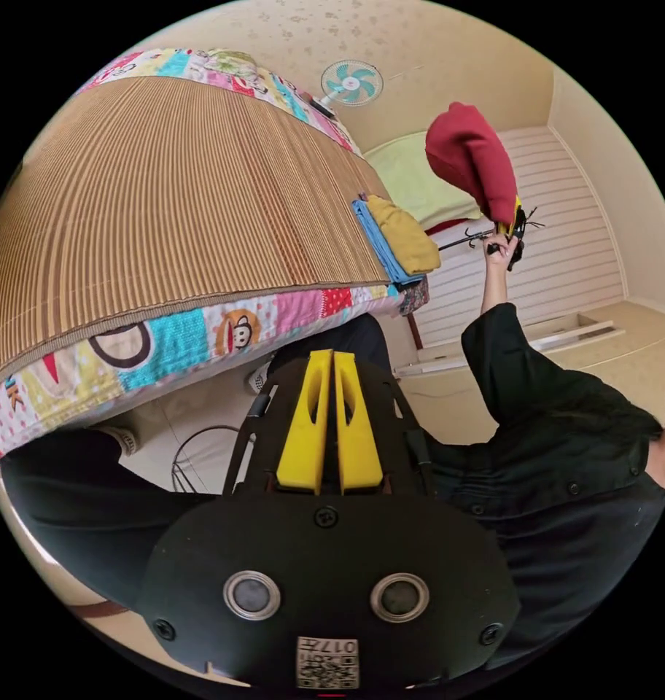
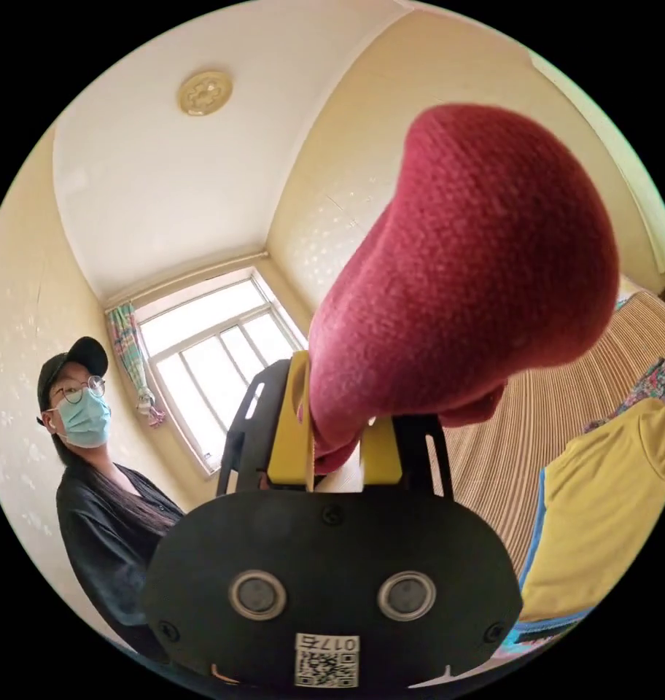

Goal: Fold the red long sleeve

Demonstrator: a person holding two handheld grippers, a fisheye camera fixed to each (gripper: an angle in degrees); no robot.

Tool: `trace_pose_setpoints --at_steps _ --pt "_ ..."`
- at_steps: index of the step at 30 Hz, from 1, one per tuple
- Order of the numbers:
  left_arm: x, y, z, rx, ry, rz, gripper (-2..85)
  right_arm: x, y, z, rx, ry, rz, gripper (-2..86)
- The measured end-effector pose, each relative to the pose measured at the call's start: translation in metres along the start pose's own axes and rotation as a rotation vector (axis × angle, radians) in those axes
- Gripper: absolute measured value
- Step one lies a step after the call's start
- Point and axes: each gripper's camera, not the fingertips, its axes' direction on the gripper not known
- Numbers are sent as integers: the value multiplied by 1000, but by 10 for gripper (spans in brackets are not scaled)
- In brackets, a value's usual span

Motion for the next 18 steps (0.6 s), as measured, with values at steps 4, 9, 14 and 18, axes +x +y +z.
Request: trace_pose_setpoints --at_steps 4,9,14,18 --pt "-24 -10 3 18 -34 -77 -10 65 42 -51 110 317 315 80" --pt "-46 -26 -4 13 -164 -147 -10 76 183 -102 207 789 651 29" --pt "-42 -63 -38 32 -690 -133 -9 17 236 -40 46 1009 481 8" --pt "-11 -92 -53 59 -1268 -51 -4 -57 236 57 -98 1230 39 4"
